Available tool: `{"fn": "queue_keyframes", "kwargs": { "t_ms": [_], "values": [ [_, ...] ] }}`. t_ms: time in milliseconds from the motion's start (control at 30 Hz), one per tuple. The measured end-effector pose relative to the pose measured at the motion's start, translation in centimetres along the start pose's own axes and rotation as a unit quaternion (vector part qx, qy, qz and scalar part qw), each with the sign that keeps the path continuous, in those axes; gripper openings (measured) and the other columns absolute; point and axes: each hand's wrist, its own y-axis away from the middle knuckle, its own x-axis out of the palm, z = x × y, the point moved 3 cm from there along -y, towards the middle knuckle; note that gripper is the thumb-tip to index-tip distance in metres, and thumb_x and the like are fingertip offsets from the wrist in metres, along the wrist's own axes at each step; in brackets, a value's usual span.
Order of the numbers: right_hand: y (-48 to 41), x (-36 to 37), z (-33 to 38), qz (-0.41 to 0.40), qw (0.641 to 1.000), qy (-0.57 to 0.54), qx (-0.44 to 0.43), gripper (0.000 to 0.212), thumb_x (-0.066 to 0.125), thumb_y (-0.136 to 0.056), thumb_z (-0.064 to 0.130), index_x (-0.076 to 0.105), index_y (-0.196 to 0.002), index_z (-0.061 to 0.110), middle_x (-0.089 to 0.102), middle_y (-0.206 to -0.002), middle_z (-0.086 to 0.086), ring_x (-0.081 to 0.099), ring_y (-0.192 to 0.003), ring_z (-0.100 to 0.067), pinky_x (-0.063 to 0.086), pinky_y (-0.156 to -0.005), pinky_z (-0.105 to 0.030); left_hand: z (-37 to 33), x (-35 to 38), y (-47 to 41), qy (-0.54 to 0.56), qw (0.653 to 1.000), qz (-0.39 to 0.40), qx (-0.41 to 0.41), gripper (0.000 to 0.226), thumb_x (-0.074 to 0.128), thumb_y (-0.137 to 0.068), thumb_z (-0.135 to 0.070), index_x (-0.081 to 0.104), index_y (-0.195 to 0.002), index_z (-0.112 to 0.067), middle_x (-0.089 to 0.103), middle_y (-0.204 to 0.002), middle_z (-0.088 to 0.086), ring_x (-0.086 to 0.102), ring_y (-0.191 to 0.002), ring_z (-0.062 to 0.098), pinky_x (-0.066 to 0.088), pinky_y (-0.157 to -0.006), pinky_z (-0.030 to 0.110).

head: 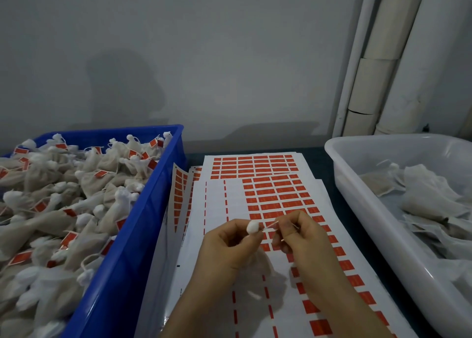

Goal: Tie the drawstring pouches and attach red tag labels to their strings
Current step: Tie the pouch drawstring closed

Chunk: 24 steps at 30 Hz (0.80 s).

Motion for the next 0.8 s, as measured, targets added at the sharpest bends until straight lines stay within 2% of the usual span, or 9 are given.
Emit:
{"fn": "queue_keyframes", "kwargs": {
  "t_ms": [133, 267, 367, 500, 600, 667, 733, 800],
  "values": [
    [0.4, 0.7, -0.1, 0.064, 0.984, -0.15, 0.065, 0.022, 0.044, -0.091, 0.02, 0.063, -0.081, 0.02, 0.06, -0.051, 0.005, 0.058, -0.05, -0.009, 0.053, -0.056, -0.013, -0.4, -0.4, 0.1, 0.021, 1.0, -0.015, 0.016, 0.01, 0.063, -0.08, -0.031, 0.069, -0.072, -0.028, 0.071, -0.072, -0.021, 0.064, -0.074, -0.008, 0.046, -0.046, 0.003],
    [0.6, 1.1, 0.2, 0.089, 0.959, -0.251, 0.096, 0.025, 0.042, -0.092, 0.016, 0.064, -0.08, 0.012, 0.061, -0.053, 0.0, 0.053, -0.046, -0.01, 0.056, -0.061, -0.021, -0.2, -0.3, -0.1, 0.019, 0.999, -0.03, 0.002, 0.011, 0.063, -0.082, -0.022, 0.067, -0.072, -0.023, 0.07, -0.067, -0.021, 0.063, -0.07, -0.008, 0.045, -0.044, 0.004],
    [0.2, 0.8, 0.2, 0.068, 0.959, -0.259, 0.096, 0.022, 0.041, -0.093, 0.012, 0.058, -0.079, 0.009, 0.062, -0.055, 0.0, 0.049, -0.043, -0.009, 0.056, -0.061, -0.023, 0.0, 0.3, 0.0, -0.015, 0.999, -0.034, 0.004, 0.014, 0.065, -0.081, -0.021, 0.065, -0.068, -0.025, 0.068, -0.059, -0.02, 0.064, -0.063, -0.006, 0.045, -0.044, 0.005],
    [-0.1, 0.6, -0.1, 0.058, 0.965, -0.241, 0.083, 0.024, 0.041, -0.093, 0.012, 0.058, -0.075, 0.01, 0.061, -0.057, -0.002, 0.046, -0.042, -0.009, 0.053, -0.057, -0.02, -0.2, 0.3, 0.0, -0.015, 0.999, -0.038, 0.011, 0.014, 0.066, -0.081, -0.016, 0.065, -0.069, -0.025, 0.068, -0.061, -0.021, 0.064, -0.067, -0.007, 0.047, -0.046, 0.004],
    [-0.2, 0.7, -0.1, 0.057, 0.968, -0.231, 0.075, 0.028, 0.042, -0.093, 0.011, 0.058, -0.07, 0.013, 0.061, -0.056, 0.0, 0.047, -0.042, -0.008, 0.052, -0.054, -0.018, -0.2, 0.2, -0.1, -0.008, 0.999, -0.032, 0.005, 0.012, 0.065, -0.082, -0.017, 0.064, -0.073, -0.025, 0.068, -0.069, -0.015, 0.066, -0.07, 0.005, 0.05, -0.055, 0.009],
    [-0.2, 0.5, -0.1, 0.048, 0.97, -0.226, 0.073, 0.026, 0.043, -0.092, 0.012, 0.058, -0.071, 0.013, 0.062, -0.056, 0.001, 0.049, -0.042, -0.009, 0.053, -0.053, -0.018, -0.1, 0.3, 0.1, -0.013, 1.0, -0.008, -0.007, 0.011, 0.062, -0.084, -0.02, 0.063, -0.075, -0.026, 0.067, -0.077, -0.011, 0.064, -0.076, 0.01, 0.05, -0.062, 0.013],
    [-0.2, 0.1, -0.3, 0.03, 0.977, -0.201, 0.061, 0.022, 0.045, -0.09, 0.015, 0.06, -0.074, 0.013, 0.064, -0.057, 0.001, 0.05, -0.042, -0.009, 0.053, -0.052, -0.017, 0.0, 0.5, 0.3, -0.022, 0.999, 0.04, -0.019, 0.01, 0.061, -0.085, -0.026, 0.062, -0.075, -0.028, 0.068, -0.078, -0.01, 0.065, -0.075, 0.01, 0.05, -0.058, 0.012],
    [-0.2, -0.2, -0.3, 0.023, 0.989, -0.145, 0.034, 0.02, 0.048, -0.089, 0.019, 0.061, -0.075, 0.015, 0.063, -0.054, 0.004, 0.05, -0.04, -0.007, 0.05, -0.048, -0.014, 0.1, 0.6, 0.4, -0.016, 0.996, 0.077, -0.034, 0.014, 0.06, -0.085, -0.03, 0.062, -0.071, -0.031, 0.068, -0.073, -0.014, 0.066, -0.071, 0.002, 0.048, -0.054, 0.008]
  ]
}}
